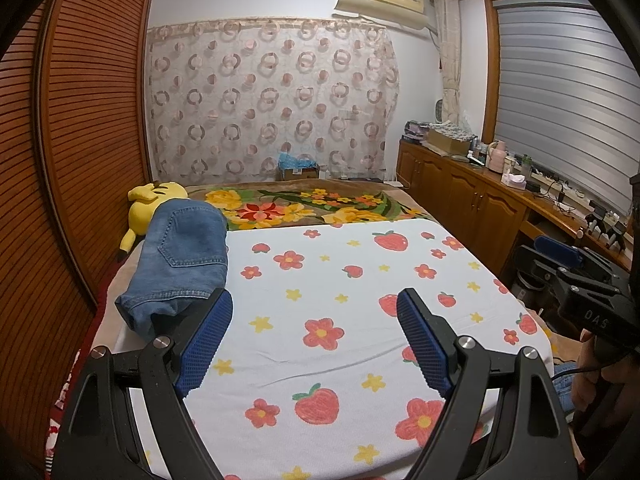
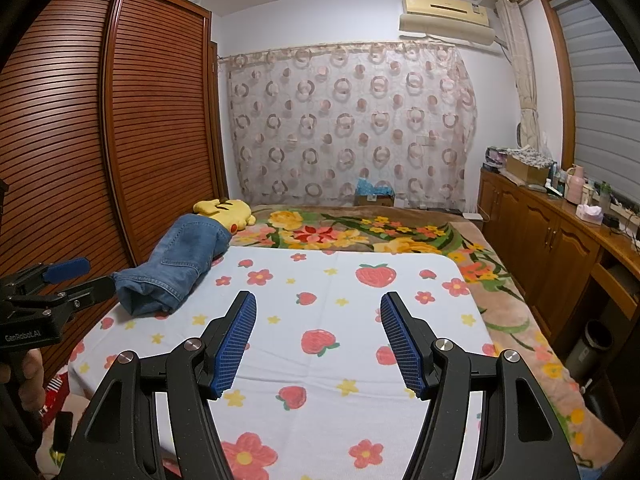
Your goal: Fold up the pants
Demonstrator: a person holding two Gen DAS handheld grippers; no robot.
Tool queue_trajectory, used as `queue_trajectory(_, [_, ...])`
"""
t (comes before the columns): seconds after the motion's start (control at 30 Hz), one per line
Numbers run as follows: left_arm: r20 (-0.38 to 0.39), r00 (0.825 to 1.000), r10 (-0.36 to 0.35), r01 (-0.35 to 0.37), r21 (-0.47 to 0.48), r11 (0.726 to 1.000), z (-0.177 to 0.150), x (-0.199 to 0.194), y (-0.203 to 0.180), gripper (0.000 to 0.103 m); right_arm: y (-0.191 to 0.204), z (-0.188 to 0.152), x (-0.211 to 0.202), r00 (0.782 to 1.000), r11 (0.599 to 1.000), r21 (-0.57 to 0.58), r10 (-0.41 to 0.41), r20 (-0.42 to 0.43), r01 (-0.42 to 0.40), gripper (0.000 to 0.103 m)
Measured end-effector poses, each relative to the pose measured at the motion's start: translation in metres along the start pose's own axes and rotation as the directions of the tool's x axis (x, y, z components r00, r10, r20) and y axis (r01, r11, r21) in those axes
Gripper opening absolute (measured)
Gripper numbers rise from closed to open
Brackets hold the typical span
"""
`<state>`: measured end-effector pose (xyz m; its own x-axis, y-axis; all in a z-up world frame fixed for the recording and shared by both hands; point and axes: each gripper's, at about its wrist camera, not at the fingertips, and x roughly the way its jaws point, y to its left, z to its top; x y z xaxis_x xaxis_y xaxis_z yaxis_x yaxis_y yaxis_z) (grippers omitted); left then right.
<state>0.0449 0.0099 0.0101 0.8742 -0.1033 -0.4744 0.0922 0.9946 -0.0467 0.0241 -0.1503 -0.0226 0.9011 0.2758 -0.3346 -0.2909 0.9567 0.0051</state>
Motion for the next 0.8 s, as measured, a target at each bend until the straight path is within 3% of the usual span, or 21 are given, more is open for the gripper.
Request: queue_trajectory(0.8, [0.003,1.000,0.009,-0.009,-0.010,1.000,-0.0015,-0.0069,0.0023,0.085,-0.0015,-0.0012,-0.0014,1.000,1.000,0.000,-0.001,0.000,0.001,0.067])
